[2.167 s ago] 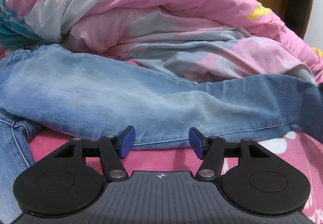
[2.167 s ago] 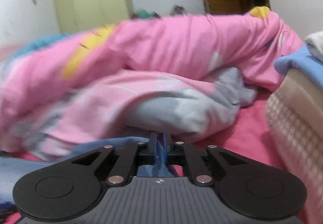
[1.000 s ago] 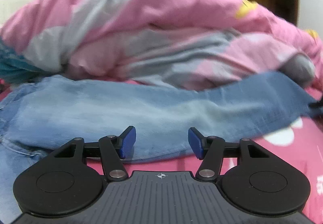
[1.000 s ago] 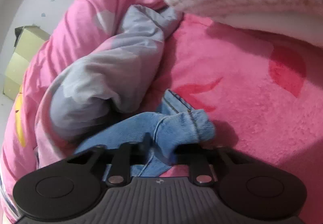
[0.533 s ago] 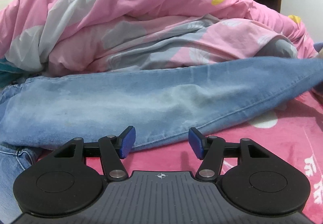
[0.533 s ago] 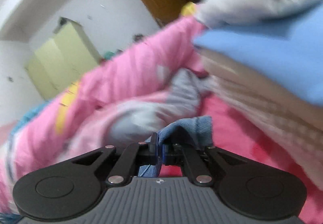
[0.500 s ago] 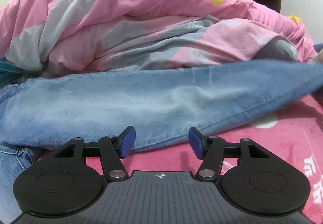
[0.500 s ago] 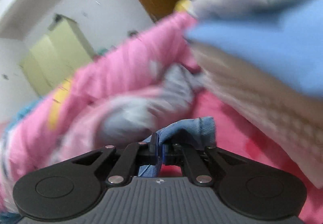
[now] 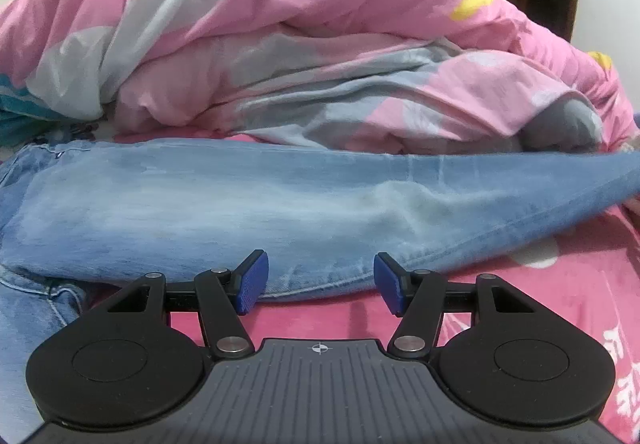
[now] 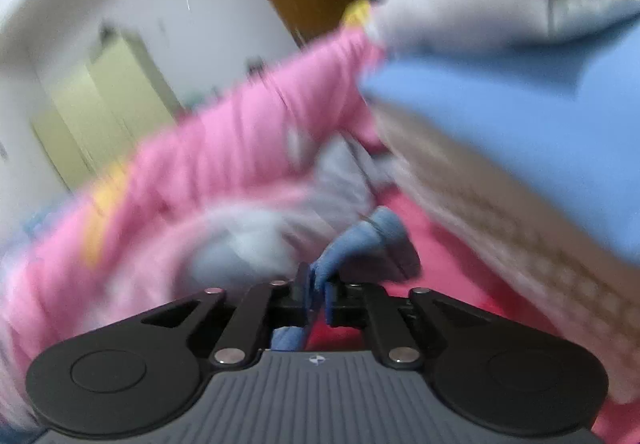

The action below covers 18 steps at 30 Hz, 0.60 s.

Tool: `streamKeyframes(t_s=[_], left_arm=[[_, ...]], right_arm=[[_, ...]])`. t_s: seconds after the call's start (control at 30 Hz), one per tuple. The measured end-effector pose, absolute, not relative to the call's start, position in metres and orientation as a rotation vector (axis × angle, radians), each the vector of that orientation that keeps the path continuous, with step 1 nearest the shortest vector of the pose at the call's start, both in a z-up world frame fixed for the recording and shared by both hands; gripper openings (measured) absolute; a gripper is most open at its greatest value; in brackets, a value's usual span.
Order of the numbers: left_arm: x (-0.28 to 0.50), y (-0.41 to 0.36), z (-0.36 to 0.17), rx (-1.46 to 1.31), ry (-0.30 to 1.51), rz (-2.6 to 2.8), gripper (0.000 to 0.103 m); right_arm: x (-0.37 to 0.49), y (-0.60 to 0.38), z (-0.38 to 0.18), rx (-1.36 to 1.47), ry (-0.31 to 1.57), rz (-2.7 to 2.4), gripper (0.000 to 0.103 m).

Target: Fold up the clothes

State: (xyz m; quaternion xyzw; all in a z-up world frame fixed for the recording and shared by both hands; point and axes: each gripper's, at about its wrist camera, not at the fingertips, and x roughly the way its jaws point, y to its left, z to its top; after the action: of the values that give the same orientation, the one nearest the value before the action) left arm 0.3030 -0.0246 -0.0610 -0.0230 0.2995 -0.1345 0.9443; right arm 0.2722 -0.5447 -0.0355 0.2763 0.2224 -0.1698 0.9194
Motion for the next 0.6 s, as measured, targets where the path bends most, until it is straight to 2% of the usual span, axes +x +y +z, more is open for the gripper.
streamKeyframes(t_s=[0.07,0.13,0.17,0.27,0.43,0.6], left_arm=[[0.302,-0.018,-0.057,-0.068,0.599,-0.269,0.058],[0.301,-0.009,-0.051,-0.097,0.584,-0.259,0.059],[0.300,-0.004,-0.048,-0.110,0.579,-0.252,0.059],[0.300,0.014,-0.043,-0.121,0.565,-0.192,0.059],[0.300,0.050,-0.044,-0.115,0.553,-0.035,0.059],[0.303,0.086,-0.053,-0.180,0.577,0.072,0.059]], right_arm=[[0.273,-0.546,-0.059,0.541,0.630,-0.404,0.040],[0.267,-0.547,-0.080,0.537,0.782,-0.449,0.040],[0.257,-0.545,-0.082,0.540,0.801,-0.451,0.040],[0.233,-0.514,-0.065,0.471,0.772,-0.395,0.044],[0.236,-0.394,-0.016,0.047,0.706,0.034,0.044],[0.262,-0.246,-0.024,-0.316,0.605,0.430,0.044]])
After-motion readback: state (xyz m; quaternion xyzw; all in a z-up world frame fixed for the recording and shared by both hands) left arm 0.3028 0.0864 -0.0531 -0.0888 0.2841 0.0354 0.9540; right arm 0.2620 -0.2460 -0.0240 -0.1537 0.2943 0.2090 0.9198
